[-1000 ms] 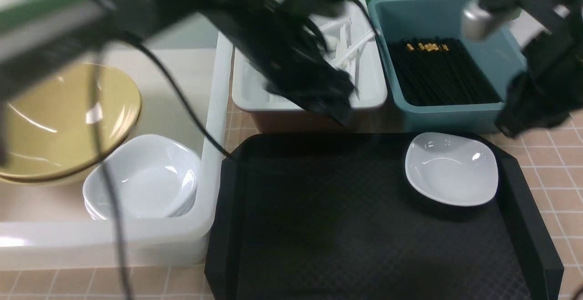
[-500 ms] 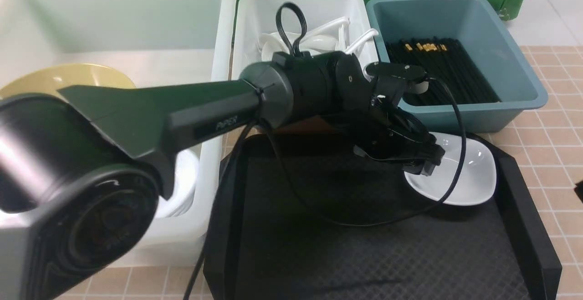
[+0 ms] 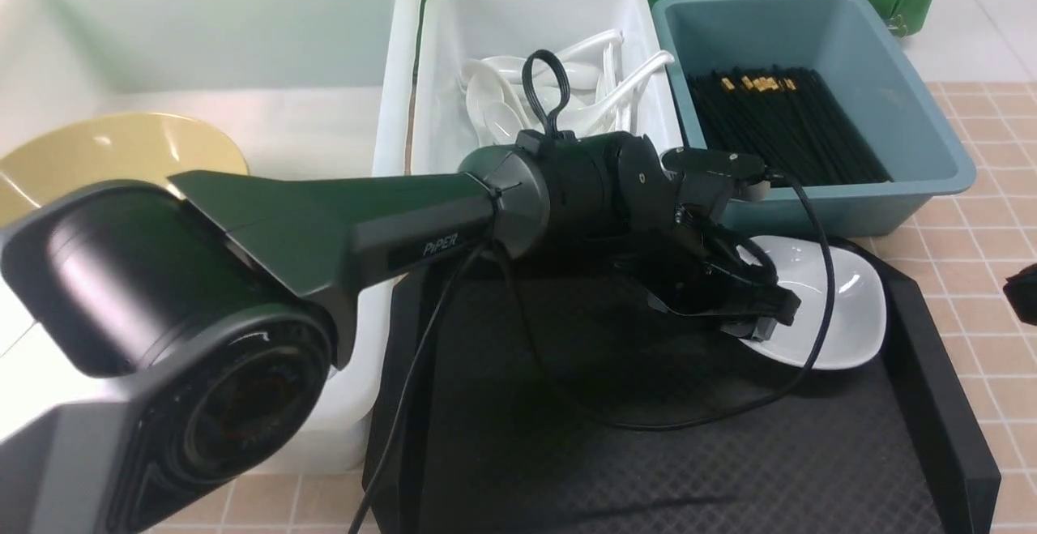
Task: On brown table put chopsticks spoon bowls plates into blue grey white boxes.
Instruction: 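Grasp the small white bowl on the black tray by its rim with the left gripper, then place the white bowl into the white bin with the other dishes with the left gripper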
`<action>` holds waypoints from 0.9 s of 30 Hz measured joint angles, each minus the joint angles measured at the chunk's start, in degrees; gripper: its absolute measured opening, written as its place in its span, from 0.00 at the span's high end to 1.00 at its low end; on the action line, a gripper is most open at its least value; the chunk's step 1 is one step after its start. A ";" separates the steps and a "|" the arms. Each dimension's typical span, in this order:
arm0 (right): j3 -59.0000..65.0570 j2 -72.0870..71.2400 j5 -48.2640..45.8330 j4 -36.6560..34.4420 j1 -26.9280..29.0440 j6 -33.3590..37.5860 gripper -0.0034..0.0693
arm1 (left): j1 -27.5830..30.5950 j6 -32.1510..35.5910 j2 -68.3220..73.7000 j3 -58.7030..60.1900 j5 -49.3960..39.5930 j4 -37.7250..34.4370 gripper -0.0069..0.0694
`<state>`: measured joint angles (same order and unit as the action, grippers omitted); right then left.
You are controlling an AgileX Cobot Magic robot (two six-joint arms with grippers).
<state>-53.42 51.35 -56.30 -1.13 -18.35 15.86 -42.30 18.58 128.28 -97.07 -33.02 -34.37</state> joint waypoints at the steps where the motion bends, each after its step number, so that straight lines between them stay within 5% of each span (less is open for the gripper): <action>1: 0.00 0.18 0.06 0.00 0.00 0.05 0.81 | 0.00 0.00 0.02 0.00 0.09 0.05 0.58; 5: 0.00 0.64 0.29 0.00 0.00 0.50 0.81 | 0.18 1.13 -0.06 -0.07 0.49 -0.04 0.81; 8: 0.00 0.71 0.29 -0.05 0.00 0.94 0.81 | 0.92 2.20 -1.32 -0.85 -1.43 -0.22 0.88; 21: -7.91 3.16 -1.41 -11.76 -0.37 8.18 0.81 | 13.05 4.49 -21.29 0.31 -23.10 8.01 0.90; 27: -16.23 12.88 -1.21 -13.06 -10.33 10.21 0.81 | 20.90 3.87 -38.52 10.19 -24.58 11.83 0.90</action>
<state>-69.65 64.23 -57.51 -14.19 -28.68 26.07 -21.40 22.45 89.76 -86.88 -57.60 -22.54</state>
